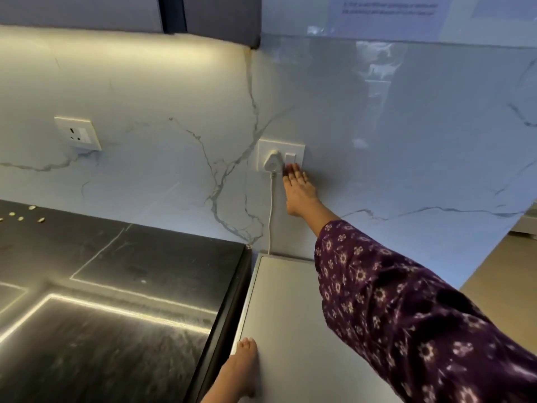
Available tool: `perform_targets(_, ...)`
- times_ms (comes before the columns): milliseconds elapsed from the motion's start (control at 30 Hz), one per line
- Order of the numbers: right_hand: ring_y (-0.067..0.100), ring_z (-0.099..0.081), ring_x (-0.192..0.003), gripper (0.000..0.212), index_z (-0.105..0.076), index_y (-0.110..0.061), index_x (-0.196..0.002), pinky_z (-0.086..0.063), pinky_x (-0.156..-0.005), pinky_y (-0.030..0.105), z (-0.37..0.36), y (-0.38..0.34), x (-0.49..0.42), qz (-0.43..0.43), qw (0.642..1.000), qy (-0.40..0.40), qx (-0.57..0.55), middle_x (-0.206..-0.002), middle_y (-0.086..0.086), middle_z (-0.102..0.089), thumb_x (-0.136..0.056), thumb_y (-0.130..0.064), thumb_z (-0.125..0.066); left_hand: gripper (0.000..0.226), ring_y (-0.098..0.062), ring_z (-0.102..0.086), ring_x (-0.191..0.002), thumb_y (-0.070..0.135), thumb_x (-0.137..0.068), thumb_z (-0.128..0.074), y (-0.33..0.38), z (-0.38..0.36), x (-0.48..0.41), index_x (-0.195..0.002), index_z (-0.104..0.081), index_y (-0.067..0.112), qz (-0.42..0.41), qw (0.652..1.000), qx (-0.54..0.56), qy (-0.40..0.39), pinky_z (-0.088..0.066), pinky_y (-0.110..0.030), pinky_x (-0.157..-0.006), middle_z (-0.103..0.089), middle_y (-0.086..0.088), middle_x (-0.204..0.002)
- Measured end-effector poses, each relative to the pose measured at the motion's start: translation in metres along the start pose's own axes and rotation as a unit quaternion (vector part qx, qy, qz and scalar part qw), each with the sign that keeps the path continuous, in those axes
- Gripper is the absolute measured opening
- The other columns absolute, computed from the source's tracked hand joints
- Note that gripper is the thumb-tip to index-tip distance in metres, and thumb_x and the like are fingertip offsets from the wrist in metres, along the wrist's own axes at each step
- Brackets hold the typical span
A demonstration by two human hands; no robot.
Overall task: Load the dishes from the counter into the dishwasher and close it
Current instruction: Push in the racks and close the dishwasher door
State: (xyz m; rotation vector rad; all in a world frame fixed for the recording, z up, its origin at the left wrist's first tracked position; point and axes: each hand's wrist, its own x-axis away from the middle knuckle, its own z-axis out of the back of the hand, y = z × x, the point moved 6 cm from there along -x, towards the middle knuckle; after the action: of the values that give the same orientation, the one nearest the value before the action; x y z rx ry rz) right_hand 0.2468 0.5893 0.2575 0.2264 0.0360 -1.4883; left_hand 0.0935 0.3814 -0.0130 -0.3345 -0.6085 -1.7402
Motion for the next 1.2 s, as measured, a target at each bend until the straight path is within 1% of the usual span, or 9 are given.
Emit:
perform_targets(100,0.027,0.018,-0.143,0.097,0.014,-0.002,-0.146,0.006,-0.116,0.038,-0.01,-0.005,0.002,-0.018,1.0,0.019,0.003,-0.155,0.013,0.018,-0.084,-0.017,-0.059,0.108,-0.035,-0.008,-0.144,0.02,-0.078,-0.075,0.002,-0.002,0.001,-0.143,0.003,-0.013,-0.031,0.998,-0.06,-0.021,-0.017,-0.037,-0.117,-0.006,-0.026,-0.153)
perform_targets(200,0.029,0.019,-0.142,0.097,0.015,-0.002,-0.146,0.004,-0.118,0.04,-0.014,-0.007,0.0,-0.021,1.0,0.022,0.005,-0.155,0.014,0.02,-0.084,-0.015,-0.059,0.108,-0.038,-0.014,-0.141,0.023,-0.077,-0.076,0.004,0.004,0.003,-0.141,0.0,-0.017,-0.07,0.992,-0.108,-0.018,-0.012,-0.035,-0.118,-0.012,-0.03,-0.15)
perform_targets(367,0.028,0.017,-0.143,0.093,0.011,-0.003,-0.147,0.002,-0.119,0.04,-0.014,-0.006,0.003,-0.008,1.0,0.022,-0.002,-0.155,0.014,0.018,-0.085,-0.011,-0.057,0.111,-0.034,-0.003,-0.145,0.015,-0.078,-0.075,-0.004,-0.003,0.007,-0.144,0.011,-0.01,-0.075,0.99,-0.117,-0.036,-0.01,-0.035,-0.119,0.004,-0.027,-0.154)
perform_targets(533,0.027,0.016,-0.143,0.085,0.013,-0.002,-0.147,0.004,-0.116,0.037,-0.02,-0.011,0.032,-0.002,0.999,0.024,-0.032,-0.155,0.015,0.02,-0.087,-0.006,-0.048,0.106,-0.032,-0.002,-0.145,0.01,-0.081,-0.072,0.0,0.0,0.016,-0.144,0.01,-0.009,-0.079,0.992,-0.1,-0.007,-0.014,-0.036,-0.118,0.003,-0.025,-0.155)
perform_targets(667,0.028,0.017,-0.143,0.086,0.013,-0.002,-0.146,0.001,-0.119,0.037,-0.03,-0.017,0.084,-0.014,0.998,-0.008,-0.06,-0.154,0.015,0.021,-0.089,-0.013,-0.051,0.091,-0.025,-0.01,-0.145,0.008,-0.084,-0.067,-0.004,0.003,0.031,-0.147,-0.002,-0.003,-0.079,0.993,-0.073,0.041,-0.018,-0.034,-0.117,-0.009,-0.017,-0.155)
perform_targets(767,0.029,0.017,-0.143,0.09,0.012,-0.002,-0.147,-0.001,-0.119,0.038,-0.033,-0.028,0.134,-0.007,0.996,-0.037,-0.076,-0.154,0.015,0.021,-0.09,-0.021,-0.055,0.061,-0.025,-0.028,-0.138,0.009,-0.087,-0.058,-0.011,-0.002,0.049,-0.14,-0.027,0.007,-0.08,0.992,-0.057,0.084,-0.03,-0.049,-0.11,-0.034,-0.008,-0.142)
perform_targets(833,0.029,0.016,-0.143,0.09,0.011,-0.004,-0.148,-0.003,-0.119,0.038,-0.036,-0.036,0.173,-0.011,0.993,-0.055,-0.107,-0.155,0.015,0.019,-0.09,-0.022,-0.056,0.054,-0.025,-0.035,-0.132,0.016,-0.086,-0.062,-0.016,-0.012,0.065,-0.133,-0.036,0.01,-0.084,0.992,-0.046,0.088,-0.032,-0.051,-0.107,-0.043,-0.008,-0.135)
perform_targets(1000,0.03,0.006,-0.145,0.083,0.006,-0.007,-0.149,-0.01,-0.116,0.039,-0.048,-0.063,0.279,-0.045,0.977,-0.089,-0.19,-0.157,0.017,0.004,-0.093,-0.023,-0.052,0.061,-0.025,-0.036,-0.133,0.024,-0.085,-0.067,-0.028,-0.042,0.105,-0.136,-0.038,0.008,-0.122,0.99,-0.022,0.069,-0.031,-0.043,-0.109,-0.042,-0.01,-0.14)
perform_targets(1200,0.029,-0.009,-0.145,0.075,-0.007,-0.006,-0.15,-0.017,-0.116,0.037,-0.079,-0.109,0.407,-0.077,0.958,-0.086,-0.262,-0.155,0.019,-0.011,-0.093,-0.023,-0.052,0.048,-0.025,-0.043,-0.128,0.014,-0.089,-0.06,-0.05,-0.071,0.163,-0.134,-0.045,0.008,-0.159,0.985,0.0,0.07,-0.033,-0.031,-0.104,-0.048,-0.011,-0.137)
